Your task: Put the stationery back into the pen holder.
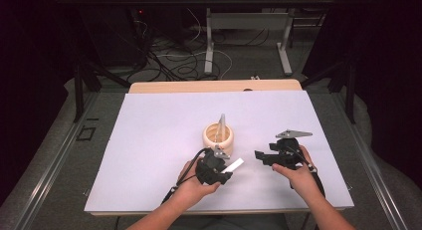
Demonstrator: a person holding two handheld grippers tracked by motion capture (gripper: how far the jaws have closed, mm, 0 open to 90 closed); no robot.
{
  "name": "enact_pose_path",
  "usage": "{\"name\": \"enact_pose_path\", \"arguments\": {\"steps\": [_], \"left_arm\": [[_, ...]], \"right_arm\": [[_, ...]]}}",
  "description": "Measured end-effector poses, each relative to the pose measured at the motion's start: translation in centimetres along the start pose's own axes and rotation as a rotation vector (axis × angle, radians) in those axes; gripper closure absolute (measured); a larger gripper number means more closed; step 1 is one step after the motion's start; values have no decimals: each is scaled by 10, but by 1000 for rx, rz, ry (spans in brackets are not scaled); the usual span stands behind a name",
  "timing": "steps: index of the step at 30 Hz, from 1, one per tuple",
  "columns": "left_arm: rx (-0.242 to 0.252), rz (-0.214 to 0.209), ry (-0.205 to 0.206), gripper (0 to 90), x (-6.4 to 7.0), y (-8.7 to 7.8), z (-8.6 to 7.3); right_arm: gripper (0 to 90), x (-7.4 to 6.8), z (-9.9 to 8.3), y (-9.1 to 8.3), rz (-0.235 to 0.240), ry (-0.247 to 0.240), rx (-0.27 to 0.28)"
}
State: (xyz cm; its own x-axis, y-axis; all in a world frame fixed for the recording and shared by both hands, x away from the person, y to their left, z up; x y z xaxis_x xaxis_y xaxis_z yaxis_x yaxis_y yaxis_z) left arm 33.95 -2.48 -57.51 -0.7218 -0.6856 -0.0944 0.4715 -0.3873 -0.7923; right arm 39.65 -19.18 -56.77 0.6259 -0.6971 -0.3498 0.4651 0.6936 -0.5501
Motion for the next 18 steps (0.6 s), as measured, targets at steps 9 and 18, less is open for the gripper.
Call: {"name": "enact_pose_path", "arguments": {"steps": [9,18], "left_arm": [[73,53,88,671,-6,-10,3],[170,132,315,671,-5,-25,6]], "right_arm": [[291,1,0,0,-1,-3,0],[289,-1,1,0,2,0,5]]}}
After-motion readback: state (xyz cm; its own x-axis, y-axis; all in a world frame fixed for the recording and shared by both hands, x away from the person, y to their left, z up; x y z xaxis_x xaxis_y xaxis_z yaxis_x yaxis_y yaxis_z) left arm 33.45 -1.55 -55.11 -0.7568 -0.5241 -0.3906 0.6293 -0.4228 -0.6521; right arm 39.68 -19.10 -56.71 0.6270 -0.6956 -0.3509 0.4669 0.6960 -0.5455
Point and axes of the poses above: each handheld gripper's, and its own axes: y roughly forward along the jaws, z roughly out of its top, x roughly to its right, the point moved 9 cm from there along y, roughly forward along the jaws, and after that the axes turned 14 degrees about z, right-handed, at the moved point
